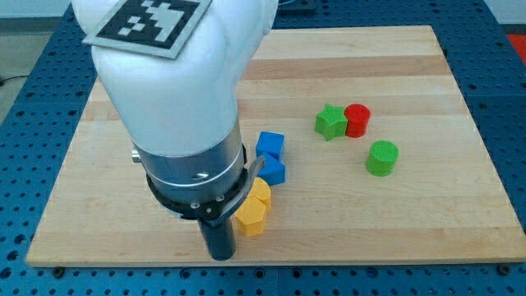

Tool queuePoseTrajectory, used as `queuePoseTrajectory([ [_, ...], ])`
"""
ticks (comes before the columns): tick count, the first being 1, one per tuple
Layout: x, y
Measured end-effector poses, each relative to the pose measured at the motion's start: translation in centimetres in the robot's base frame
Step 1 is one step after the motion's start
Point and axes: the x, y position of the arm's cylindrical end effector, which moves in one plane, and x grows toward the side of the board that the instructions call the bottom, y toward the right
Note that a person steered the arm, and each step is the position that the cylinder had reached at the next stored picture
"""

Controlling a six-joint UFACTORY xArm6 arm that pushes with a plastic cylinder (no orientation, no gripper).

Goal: Adjust the yellow blocks to make vertical line with blue blocks

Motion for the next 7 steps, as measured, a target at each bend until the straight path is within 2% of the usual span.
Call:
queuePoseTrajectory([
  [3, -0.3, 0.5],
  [6, -2.6, 2.7],
  [7, -0.1, 2.6],
])
